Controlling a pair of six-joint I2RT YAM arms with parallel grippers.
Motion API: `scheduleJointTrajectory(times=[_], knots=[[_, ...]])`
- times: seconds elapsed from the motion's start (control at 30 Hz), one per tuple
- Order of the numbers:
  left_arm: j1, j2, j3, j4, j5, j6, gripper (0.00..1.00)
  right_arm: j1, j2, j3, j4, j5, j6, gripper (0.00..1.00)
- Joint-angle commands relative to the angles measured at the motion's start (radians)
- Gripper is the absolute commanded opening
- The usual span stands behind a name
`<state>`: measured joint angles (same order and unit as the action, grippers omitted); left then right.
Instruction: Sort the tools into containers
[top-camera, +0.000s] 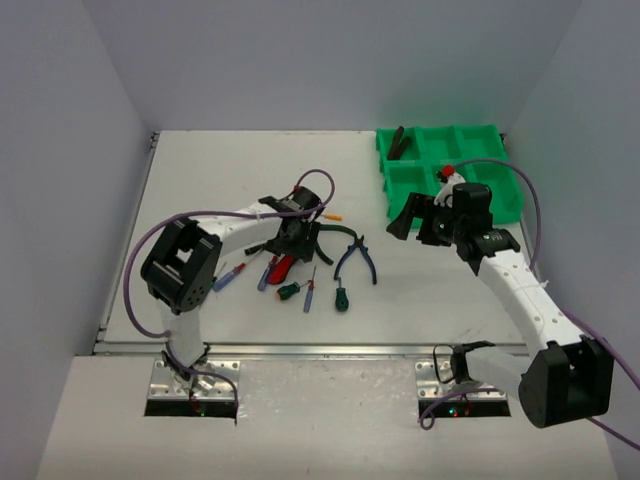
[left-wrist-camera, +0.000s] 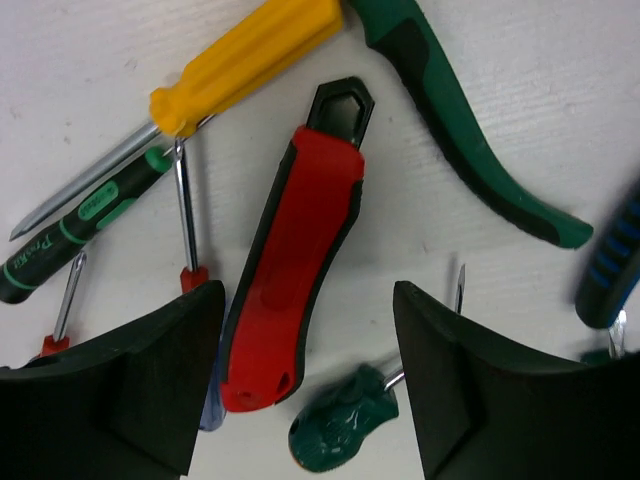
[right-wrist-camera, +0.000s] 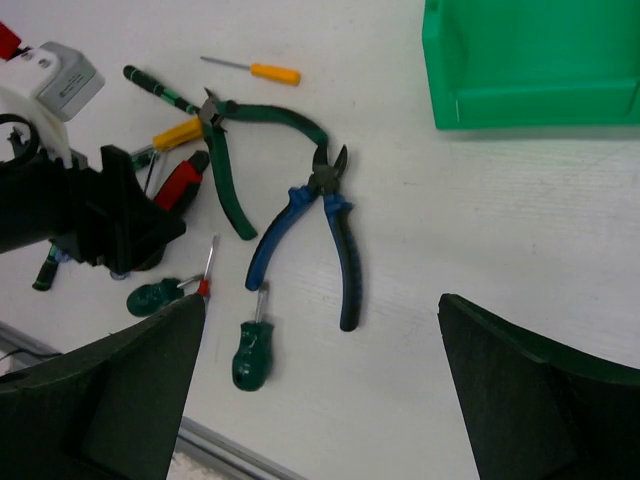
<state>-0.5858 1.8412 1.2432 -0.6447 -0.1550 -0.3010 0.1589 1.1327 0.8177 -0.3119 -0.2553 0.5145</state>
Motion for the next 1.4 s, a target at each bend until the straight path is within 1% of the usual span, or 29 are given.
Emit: scheduleJointTrajectory(times=[0.0, 0.1, 0.17, 0.27, 0.37, 0.53, 0.57, 0.63, 0.7, 0.73, 0.77, 0.87, 0.93, 1.03, 1.1, 1.17, 1.23, 1.27, 1.3, 1.33, 1.37], knots=[[-0.028, 0.049, 0.078, -0.005, -0.084, 0.012, 0.64, 0.001, -0.034, 0.02, 0.032, -0.091, -0.017, 0.99], [-0.028, 0.061, 0.084, 0.015, -0.065, 0.025, 0.58, 0.001, -0.038, 0.013, 0.034, -0.106, -0.02, 0.99], [-0.029, 0.07, 0.086, 0.03, -0.031, 0.029, 0.51, 0.001, -0.044, -0.009, 0.069, -0.125, -0.004, 0.99], [-0.029, 0.1, 0.08, 0.027, -0.062, 0.031, 0.48, -0.001, -0.042, -0.009, 0.078, -0.139, -0.001, 0.99], [-0.029, 0.115, 0.066, 0.03, -0.086, 0.029, 0.48, 0.001, -0.044, -0.01, 0.079, -0.142, 0.002, 0.99], [-0.031, 0.14, 0.052, 0.051, -0.065, 0.017, 0.49, 0.001, -0.067, -0.03, 0.097, -0.144, 0.02, 0.99], [-0.031, 0.137, 0.05, 0.055, -0.06, 0.016, 0.47, 0.001, -0.07, -0.032, 0.099, -0.144, 0.022, 0.99], [-0.034, 0.116, 0.052, 0.057, -0.065, 0.01, 0.39, 0.001, -0.076, -0.037, 0.114, -0.15, 0.037, 0.99], [-0.044, 0.076, 0.059, 0.054, -0.105, -0.001, 0.25, 0.001, -0.079, -0.062, 0.16, -0.19, 0.059, 0.99], [-0.051, 0.054, 0.065, 0.054, -0.118, -0.011, 0.19, 0.001, -0.076, -0.073, 0.185, -0.219, 0.081, 0.99], [-0.066, 0.011, 0.071, 0.058, -0.124, -0.015, 0.15, 0.001, -0.066, -0.083, 0.244, -0.287, 0.094, 0.99], [-0.098, -0.065, 0.09, 0.071, -0.159, -0.014, 0.01, 0.001, -0.036, -0.115, 0.334, -0.378, 0.175, 0.99], [-0.13, -0.145, 0.087, 0.106, -0.179, -0.011, 0.0, 0.0, 0.0, -0.136, 0.424, -0.433, 0.234, 0.99], [-0.138, -0.23, 0.054, 0.167, -0.167, -0.021, 0.0, 0.001, 0.04, -0.152, 0.494, -0.462, 0.307, 0.99], [-0.138, -0.279, 0.043, 0.188, -0.165, -0.053, 0.0, 0.004, 0.058, -0.178, 0.566, -0.519, 0.343, 0.99], [-0.138, -0.32, 0.032, 0.204, -0.155, -0.11, 0.0, 0.008, 0.067, -0.244, 0.737, -0.598, 0.385, 0.98], [-0.138, -0.361, 0.019, 0.232, -0.129, -0.174, 0.0, 0.05, 0.07, -0.278, 0.829, -0.601, 0.375, 0.94], [-0.138, -0.381, 0.012, 0.257, -0.111, -0.21, 0.0, 0.086, 0.071, -0.275, 0.801, -0.581, 0.342, 0.92], [-0.138, -0.398, 0.004, 0.287, -0.092, -0.243, 0.0, 0.126, 0.073, -0.261, 0.738, -0.552, 0.299, 0.91], [-0.138, -0.417, -0.009, 0.307, -0.057, -0.287, 0.0, 0.164, 0.073, -0.212, 0.682, -0.501, 0.208, 0.91], [-0.138, -0.419, -0.017, 0.328, -0.03, -0.309, 0.0, 0.211, 0.074, -0.187, 0.633, -0.438, 0.163, 0.91]])
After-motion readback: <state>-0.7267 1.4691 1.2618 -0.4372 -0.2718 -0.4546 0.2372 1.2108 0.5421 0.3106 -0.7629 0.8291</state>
